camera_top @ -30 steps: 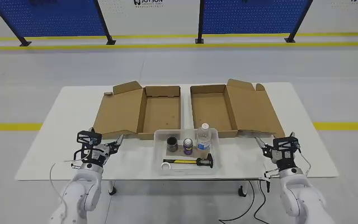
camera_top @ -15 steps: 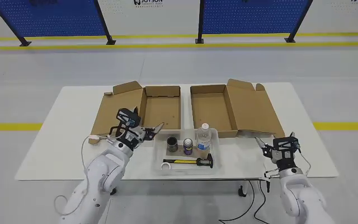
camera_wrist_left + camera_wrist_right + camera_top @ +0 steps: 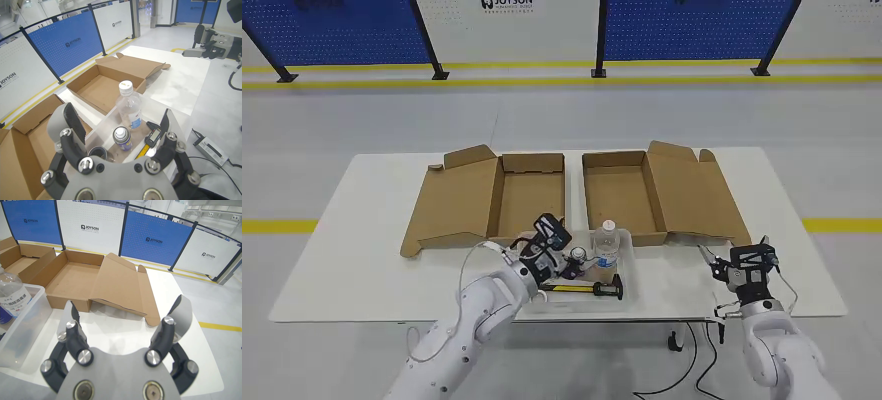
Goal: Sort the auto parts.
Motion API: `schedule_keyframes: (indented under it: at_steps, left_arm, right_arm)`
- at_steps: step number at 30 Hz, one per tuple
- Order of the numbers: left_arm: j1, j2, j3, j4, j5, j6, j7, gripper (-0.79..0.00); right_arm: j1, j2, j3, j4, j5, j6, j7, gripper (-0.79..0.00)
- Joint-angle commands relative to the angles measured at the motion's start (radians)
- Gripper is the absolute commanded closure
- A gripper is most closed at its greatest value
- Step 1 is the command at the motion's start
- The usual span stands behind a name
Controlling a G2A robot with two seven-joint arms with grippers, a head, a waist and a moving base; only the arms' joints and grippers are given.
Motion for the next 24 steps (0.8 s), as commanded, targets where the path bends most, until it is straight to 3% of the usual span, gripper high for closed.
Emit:
schedule_keyframes:
  at_steps: [1,15,24]
  left_arm:
    - [-0.024,-0.009,0.026,0.024,-0.020,0.008,-0.011,-0.785]
    - [-0.215,-0.087,0.199,0.243,-0.098,0.074,-0.003,-0.785]
    - [-0.300,-0.133,0.260,0.390,-0.103,0.123,0.022,-0.785]
  right_arm:
    - [0.000,0.000,0.000,0.000,0.000,0.000,0.000,-0.785]
    - [0.000,0.000,0.000,0.000,0.000,0.000,0.000,-0.785]
    - [0.000,0.000,0.000,0.000,0.000,0.000,0.000,-0.785]
